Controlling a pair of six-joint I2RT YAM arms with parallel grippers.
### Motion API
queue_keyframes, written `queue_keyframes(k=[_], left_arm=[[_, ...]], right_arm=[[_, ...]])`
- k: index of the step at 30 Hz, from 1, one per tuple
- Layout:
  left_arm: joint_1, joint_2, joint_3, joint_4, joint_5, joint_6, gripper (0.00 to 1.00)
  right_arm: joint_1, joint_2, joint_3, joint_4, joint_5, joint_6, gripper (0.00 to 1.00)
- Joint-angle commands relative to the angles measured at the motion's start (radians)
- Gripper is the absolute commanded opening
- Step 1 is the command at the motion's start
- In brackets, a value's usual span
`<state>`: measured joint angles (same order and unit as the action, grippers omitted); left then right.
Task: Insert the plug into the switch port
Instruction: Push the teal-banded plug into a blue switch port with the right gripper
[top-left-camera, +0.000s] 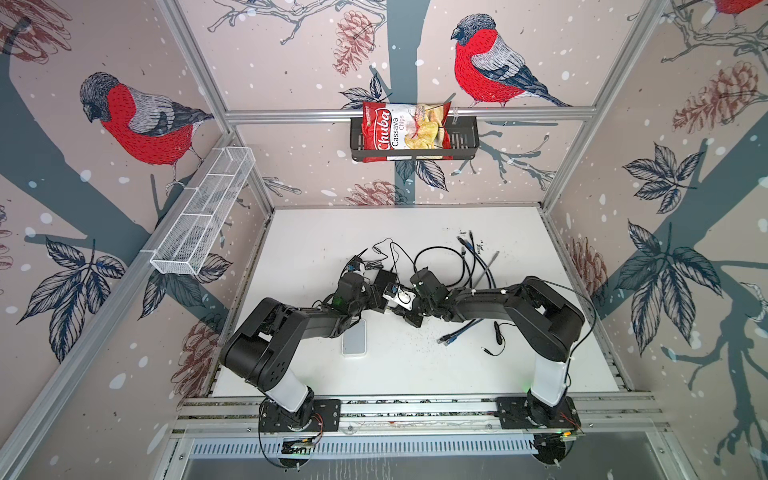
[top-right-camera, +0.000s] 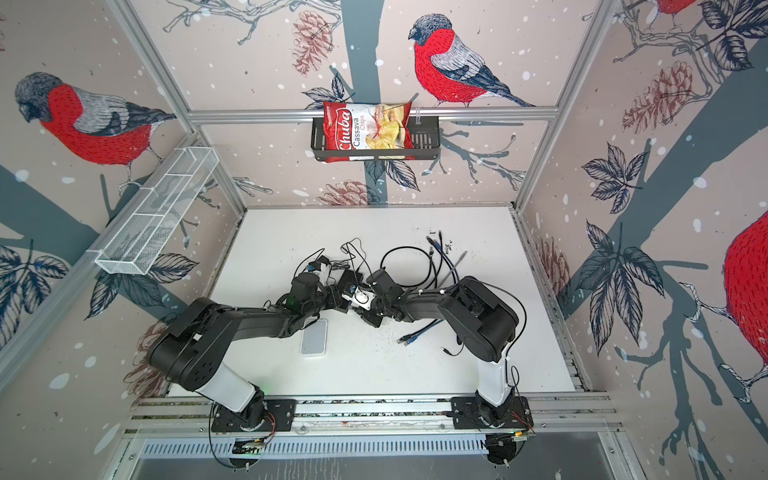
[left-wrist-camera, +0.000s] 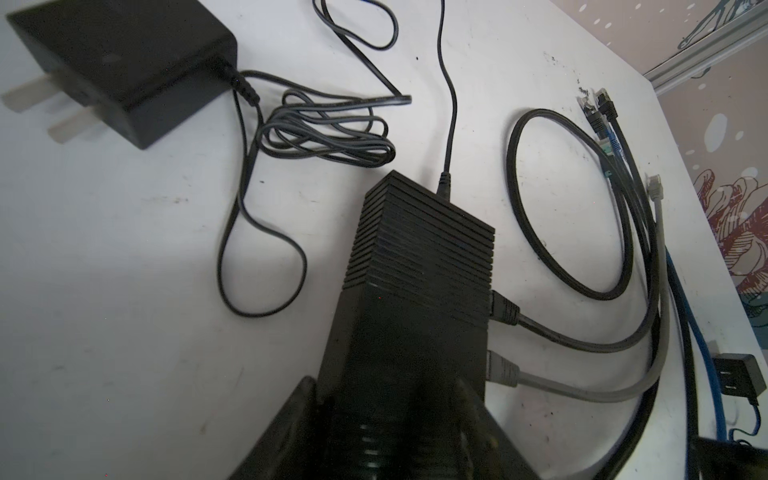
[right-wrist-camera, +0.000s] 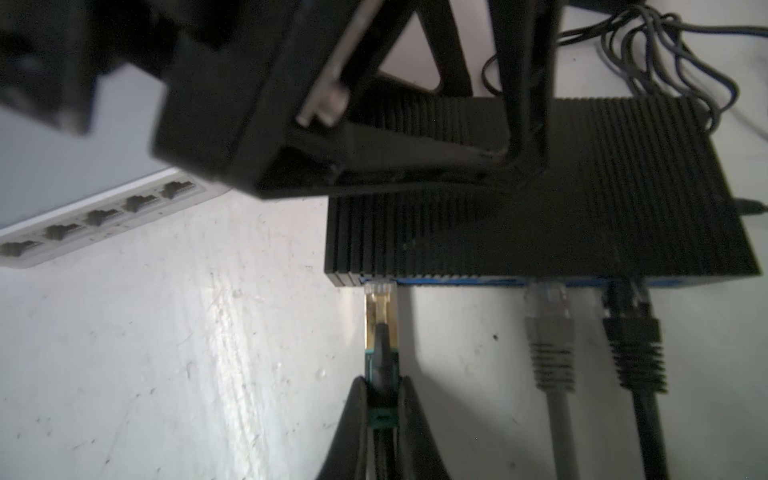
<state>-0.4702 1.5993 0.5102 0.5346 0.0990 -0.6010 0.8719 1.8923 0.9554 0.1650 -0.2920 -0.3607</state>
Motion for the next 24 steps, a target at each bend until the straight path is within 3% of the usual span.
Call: queue_keyframes(k=[1,24], left_arm=[[-0.013,-0.004,-0.007,0.028,0.038,-0.015,0.51],[-0.058,-0.012,0.007,0.001,-0.012,-0.023,0.49]], right_arm=[[-0.001,0.001,0.008,0.060,0.002,0.026,0.02],[-0.022,-0.016,-0.059,0.241,-0.033,0.149,0.02]])
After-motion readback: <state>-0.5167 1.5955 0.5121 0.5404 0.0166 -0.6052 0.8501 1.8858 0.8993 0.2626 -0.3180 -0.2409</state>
